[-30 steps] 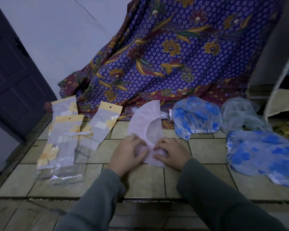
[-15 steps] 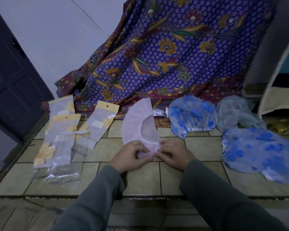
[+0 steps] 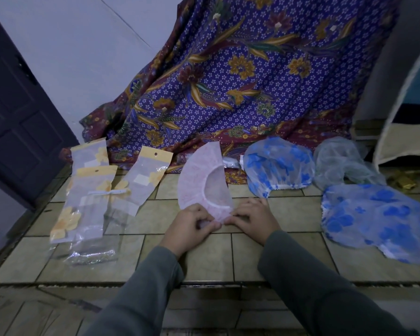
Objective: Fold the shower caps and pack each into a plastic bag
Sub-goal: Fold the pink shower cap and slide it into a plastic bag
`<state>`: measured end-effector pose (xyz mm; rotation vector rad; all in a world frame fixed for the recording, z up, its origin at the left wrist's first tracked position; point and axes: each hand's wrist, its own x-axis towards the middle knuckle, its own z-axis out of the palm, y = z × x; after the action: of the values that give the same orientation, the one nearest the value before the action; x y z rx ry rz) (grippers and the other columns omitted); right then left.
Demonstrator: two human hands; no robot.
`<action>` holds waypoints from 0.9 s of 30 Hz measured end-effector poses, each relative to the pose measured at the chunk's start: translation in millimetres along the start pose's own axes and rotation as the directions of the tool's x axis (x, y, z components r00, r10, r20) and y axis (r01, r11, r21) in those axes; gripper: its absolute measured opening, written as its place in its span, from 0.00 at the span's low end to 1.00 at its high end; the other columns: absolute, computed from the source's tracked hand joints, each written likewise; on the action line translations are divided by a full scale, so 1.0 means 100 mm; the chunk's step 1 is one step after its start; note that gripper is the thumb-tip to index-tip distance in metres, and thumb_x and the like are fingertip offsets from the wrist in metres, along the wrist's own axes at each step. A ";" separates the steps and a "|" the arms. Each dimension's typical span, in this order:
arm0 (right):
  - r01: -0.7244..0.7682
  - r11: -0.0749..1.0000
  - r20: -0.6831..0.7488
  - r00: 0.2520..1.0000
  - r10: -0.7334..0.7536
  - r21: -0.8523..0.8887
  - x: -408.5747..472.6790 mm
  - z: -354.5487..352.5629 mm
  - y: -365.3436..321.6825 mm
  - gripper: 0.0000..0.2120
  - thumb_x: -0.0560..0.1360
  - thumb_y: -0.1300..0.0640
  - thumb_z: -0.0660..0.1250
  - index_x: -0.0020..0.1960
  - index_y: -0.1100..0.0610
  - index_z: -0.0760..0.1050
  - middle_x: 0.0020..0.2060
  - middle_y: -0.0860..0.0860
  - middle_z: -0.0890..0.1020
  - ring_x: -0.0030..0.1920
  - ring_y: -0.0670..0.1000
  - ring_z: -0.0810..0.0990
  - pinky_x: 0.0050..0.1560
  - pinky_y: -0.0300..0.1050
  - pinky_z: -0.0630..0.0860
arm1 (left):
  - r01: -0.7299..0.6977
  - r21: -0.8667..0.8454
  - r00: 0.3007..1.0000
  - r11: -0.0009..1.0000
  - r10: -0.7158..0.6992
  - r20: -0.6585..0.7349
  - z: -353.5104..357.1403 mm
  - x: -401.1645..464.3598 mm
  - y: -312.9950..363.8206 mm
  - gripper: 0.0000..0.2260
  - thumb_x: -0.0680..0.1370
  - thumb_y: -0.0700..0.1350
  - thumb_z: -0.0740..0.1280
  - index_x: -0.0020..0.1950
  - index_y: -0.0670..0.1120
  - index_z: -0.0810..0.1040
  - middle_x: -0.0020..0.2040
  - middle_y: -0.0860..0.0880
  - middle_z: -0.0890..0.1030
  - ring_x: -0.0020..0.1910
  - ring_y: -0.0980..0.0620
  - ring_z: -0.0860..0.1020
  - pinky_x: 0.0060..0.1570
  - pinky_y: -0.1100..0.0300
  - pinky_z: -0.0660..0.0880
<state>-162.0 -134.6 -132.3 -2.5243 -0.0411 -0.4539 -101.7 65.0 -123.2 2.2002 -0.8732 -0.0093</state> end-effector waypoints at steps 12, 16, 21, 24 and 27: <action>-0.137 0.990 -0.074 0.987 0.139 0.035 0.01 0.04 -0.05 0.08 0.71 0.44 0.70 0.42 0.48 0.81 0.35 0.43 0.83 0.43 0.44 0.79 0.59 0.45 0.59 | 0.217 -0.094 0.973 0.972 -0.208 0.100 -0.02 0.12 0.01 0.03 0.70 0.40 0.72 0.37 0.45 0.80 0.31 0.54 0.76 0.31 0.59 0.71 0.35 0.66 0.69; -0.216 0.976 -0.145 0.967 0.210 -0.028 0.02 0.11 -0.16 0.06 0.73 0.47 0.67 0.43 0.48 0.79 0.34 0.44 0.81 0.42 0.47 0.78 0.54 0.41 0.55 | 0.216 -0.070 0.972 0.974 -0.208 0.108 0.00 0.15 0.03 0.04 0.69 0.37 0.70 0.34 0.42 0.77 0.31 0.54 0.76 0.32 0.57 0.71 0.35 0.64 0.68; -0.260 0.960 -0.147 0.959 0.244 -0.102 0.05 0.15 -0.23 0.05 0.73 0.48 0.65 0.44 0.47 0.78 0.31 0.43 0.77 0.44 0.47 0.77 0.51 0.43 0.56 | 0.129 0.003 0.983 0.992 -0.128 0.130 -0.02 0.15 0.06 0.03 0.70 0.37 0.68 0.39 0.45 0.77 0.36 0.50 0.79 0.35 0.57 0.73 0.38 0.63 0.70; -0.193 0.963 -0.122 0.977 0.172 -0.189 0.04 0.18 -0.19 0.06 0.74 0.47 0.65 0.50 0.45 0.77 0.41 0.47 0.76 0.48 0.51 0.74 0.49 0.47 0.60 | 0.056 -0.015 0.990 0.998 -0.053 0.129 -0.07 0.15 0.04 0.07 0.71 0.37 0.69 0.44 0.48 0.78 0.41 0.50 0.78 0.36 0.59 0.72 0.38 0.68 0.68; -0.089 0.968 -0.150 0.987 0.055 -0.233 0.05 0.23 -0.16 0.04 0.72 0.50 0.67 0.44 0.48 0.79 0.40 0.49 0.74 0.44 0.53 0.73 0.45 0.47 0.61 | -0.011 0.009 0.987 1.000 0.009 0.158 -0.10 0.16 -0.01 0.07 0.72 0.38 0.70 0.45 0.49 0.82 0.44 0.50 0.79 0.41 0.58 0.75 0.42 0.69 0.70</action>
<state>-152.3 -109.3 -140.2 -2.7097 0.1691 -0.6421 -86.1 62.6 -113.2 2.2274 -0.9726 -0.1766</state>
